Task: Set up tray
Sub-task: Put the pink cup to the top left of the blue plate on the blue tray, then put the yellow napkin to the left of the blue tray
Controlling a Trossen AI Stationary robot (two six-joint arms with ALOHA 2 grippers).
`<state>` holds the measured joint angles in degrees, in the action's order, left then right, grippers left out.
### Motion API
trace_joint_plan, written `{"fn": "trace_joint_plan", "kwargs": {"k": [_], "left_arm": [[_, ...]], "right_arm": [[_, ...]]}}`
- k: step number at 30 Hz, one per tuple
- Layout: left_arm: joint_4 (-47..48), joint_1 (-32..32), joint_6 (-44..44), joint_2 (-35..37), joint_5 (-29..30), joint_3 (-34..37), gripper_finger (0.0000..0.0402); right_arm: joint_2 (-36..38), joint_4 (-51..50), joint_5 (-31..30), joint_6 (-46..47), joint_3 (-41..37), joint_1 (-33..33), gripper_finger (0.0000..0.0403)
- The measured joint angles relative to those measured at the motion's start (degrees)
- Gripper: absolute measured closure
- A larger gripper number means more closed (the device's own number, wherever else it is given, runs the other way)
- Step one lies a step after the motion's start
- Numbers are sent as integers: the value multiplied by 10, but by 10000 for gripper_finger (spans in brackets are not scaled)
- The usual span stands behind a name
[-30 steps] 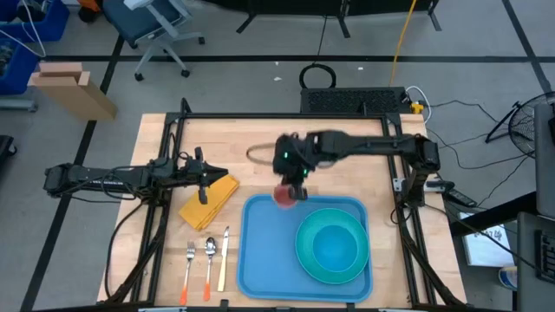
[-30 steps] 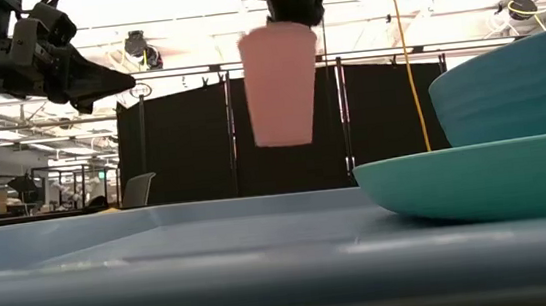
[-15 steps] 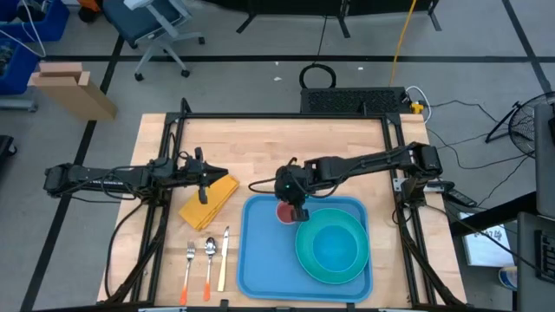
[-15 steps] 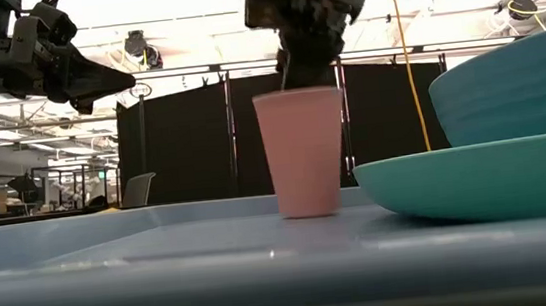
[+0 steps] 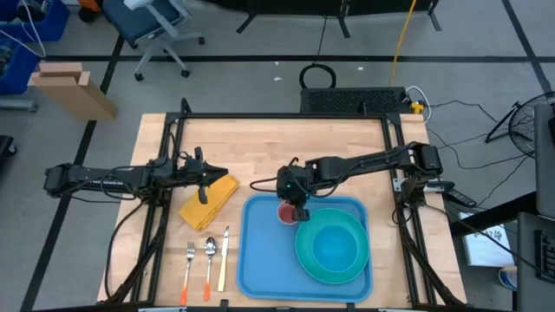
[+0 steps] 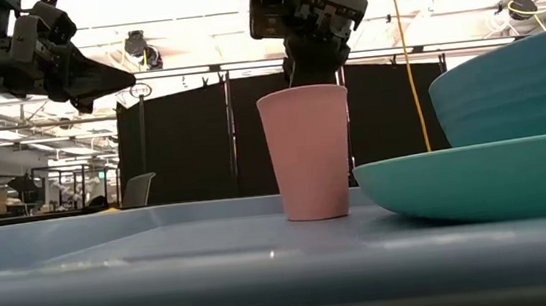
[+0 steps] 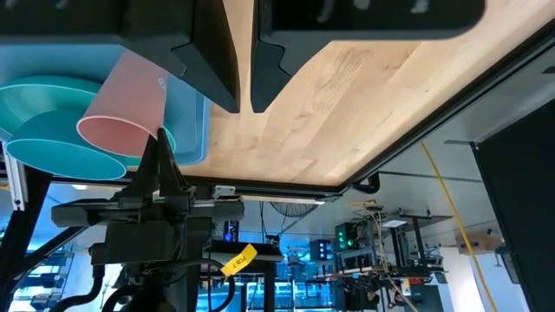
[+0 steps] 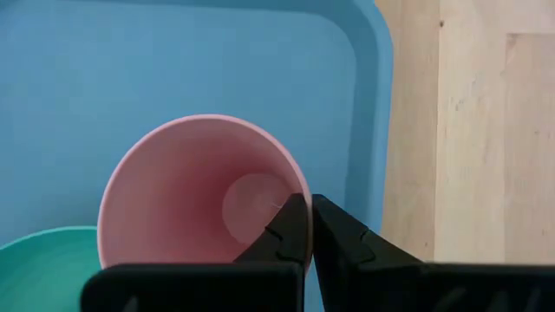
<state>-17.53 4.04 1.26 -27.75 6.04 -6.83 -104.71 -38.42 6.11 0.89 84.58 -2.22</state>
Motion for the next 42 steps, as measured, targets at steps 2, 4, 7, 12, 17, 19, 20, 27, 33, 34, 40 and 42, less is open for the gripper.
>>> {"fn": "trace_joint_plan", "kwargs": {"k": [2, 4, 7, 12, 17, 19, 20, 27, 33, 34, 40, 42], "left_arm": [[0, 0, 2, 0, 0, 0, 366], [0, 0, 4, 0, 0, 0, 366], [0, 0, 5, 0, 0, 0, 366], [1, 0, 5, 0, 0, 0, 366], [1, 0, 5, 0, 0, 0, 366], [2, 0, 5, 0, 0, 0, 366], [3, 0, 5, 0, -1, 0, 366], [3, 0, 12, 0, -1, 0, 366], [24, 0, 23, 0, -2, 0, 366], [28, 0, 23, 0, -2, 0, 366], [36, 0, 24, 0, -2, 0, 366], [37, 0, 24, 0, -1, 0, 366]], "right_arm": [[0, -2, 0, 4, 0, 0, 403], [0, -3, 0, 11, 0, 0, 403], [0, -4, 0, 14, 0, 0, 396], [0, -8, -1, 14, -1, 3, 362], [0, -10, -3, 14, -1, 4, 332], [2, -10, -4, 14, -1, 4, 322], [5, -10, -4, 14, -1, 4, 317], [69, -19, -61, 14, -1, 4, 279], [173, -30, -68, -12, -14, 1, 267], [197, -17, -59, -26, -30, -2, 270], [369, 125, -6, -66, -197, -6, 327], [438, 194, 18, -68, -268, 3, 357]]}}
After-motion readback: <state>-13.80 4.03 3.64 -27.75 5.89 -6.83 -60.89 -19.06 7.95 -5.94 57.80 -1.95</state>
